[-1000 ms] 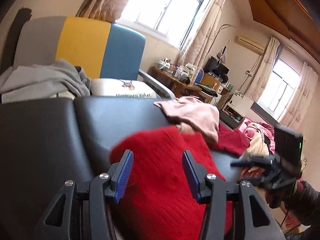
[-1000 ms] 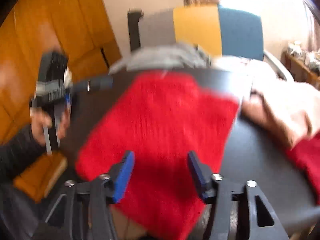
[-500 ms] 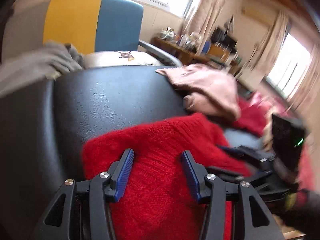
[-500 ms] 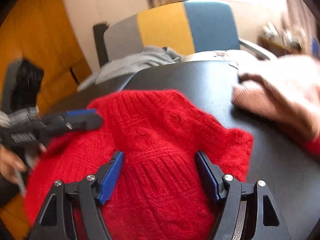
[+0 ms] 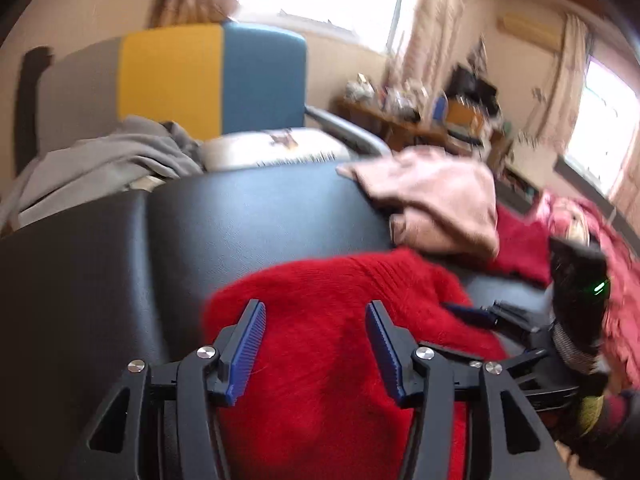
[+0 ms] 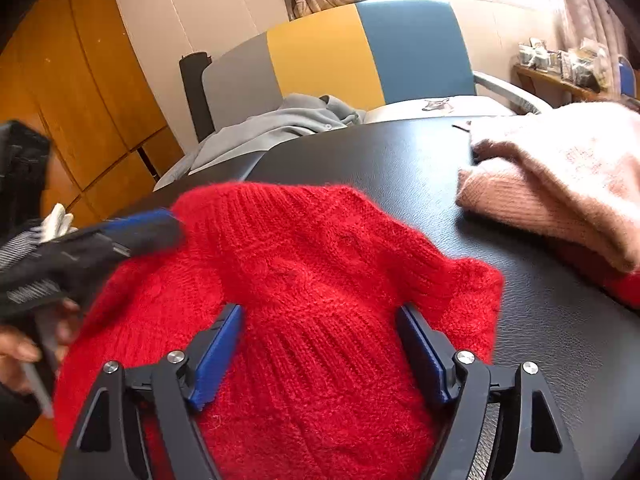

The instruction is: Fold clothes

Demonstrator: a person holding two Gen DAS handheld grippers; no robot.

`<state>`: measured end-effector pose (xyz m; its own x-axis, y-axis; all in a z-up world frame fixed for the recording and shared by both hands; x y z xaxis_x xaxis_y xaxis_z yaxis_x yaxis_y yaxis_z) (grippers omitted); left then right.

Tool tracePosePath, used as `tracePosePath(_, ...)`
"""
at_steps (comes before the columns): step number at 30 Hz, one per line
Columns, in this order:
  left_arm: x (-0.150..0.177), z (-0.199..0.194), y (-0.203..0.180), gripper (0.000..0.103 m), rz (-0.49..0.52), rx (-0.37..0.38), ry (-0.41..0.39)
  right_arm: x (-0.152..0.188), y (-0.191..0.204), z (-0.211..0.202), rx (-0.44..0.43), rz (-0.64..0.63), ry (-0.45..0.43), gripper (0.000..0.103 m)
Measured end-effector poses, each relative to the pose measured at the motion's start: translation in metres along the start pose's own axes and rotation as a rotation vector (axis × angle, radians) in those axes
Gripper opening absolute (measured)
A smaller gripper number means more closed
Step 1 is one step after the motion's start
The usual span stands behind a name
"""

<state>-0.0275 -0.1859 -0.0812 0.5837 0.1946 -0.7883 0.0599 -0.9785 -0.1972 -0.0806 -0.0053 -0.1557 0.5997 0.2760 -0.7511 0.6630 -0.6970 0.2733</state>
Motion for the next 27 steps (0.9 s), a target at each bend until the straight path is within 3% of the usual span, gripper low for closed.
tracePosePath(5,0.030,-0.052,-0.004,0.055,0.027,0.060,-0.012,0.002,0.028,-0.042,-0.035,-0.083,-0.037,0.084)
tracePosePath(7,0.058,-0.063,-0.019,0.055,0.063,0.129,0.016,0.010,0.042,-0.057,-0.056,-0.142,-0.035,0.084)
tracePosePath(11,0.110,-0.058,-0.033,0.056,0.124,0.098,0.095,0.049,0.062,-0.068,-0.057,-0.263,0.055,0.085)
tracePosePath(13,0.127,-0.050,-0.027,0.056,0.069,0.098,0.141,0.073,0.057,-0.063,0.004,-0.303,0.114,0.085)
tracePosePath(16,0.135,-0.051,-0.025,0.056,0.040,0.068,0.111,0.087,0.042,-0.059,0.014,-0.281,0.118,0.086)
tracePosePath(19,0.121,-0.063,-0.016,0.057,-0.048,0.154,0.074,0.084,0.041,-0.062,-0.004,-0.260,0.123,0.088)
tracePosePath(21,0.107,-0.073,0.002,0.064,-0.167,0.235,0.030,0.073,0.037,-0.074,-0.067,-0.185,0.121,0.088)
tracePosePath(23,0.092,-0.074,0.028,0.075,-0.297,0.295,0.001,0.057,0.025,-0.091,-0.126,-0.084,0.057,0.091)
tracePosePath(24,0.087,-0.071,0.038,0.076,-0.336,0.306,-0.007,0.048,0.016,-0.100,-0.157,-0.024,0.019,0.103)
tracePosePath(27,0.072,-0.053,0.055,0.080,-0.379,0.343,0.008,0.033,-0.021,-0.095,-0.188,0.146,0.026,0.103)
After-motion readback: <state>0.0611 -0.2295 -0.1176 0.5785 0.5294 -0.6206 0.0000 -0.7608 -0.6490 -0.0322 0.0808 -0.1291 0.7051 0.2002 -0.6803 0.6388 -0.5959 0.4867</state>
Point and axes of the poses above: each gripper's, at about its wrist camera, not at the fingertips, and z roughly the way its jaws point, y to its left, x to its underside, the point moved 4 cm from there along z, roughly the way its jaws point, and after that the axes turned 3 degrees about -y, right-handed, at the moved point
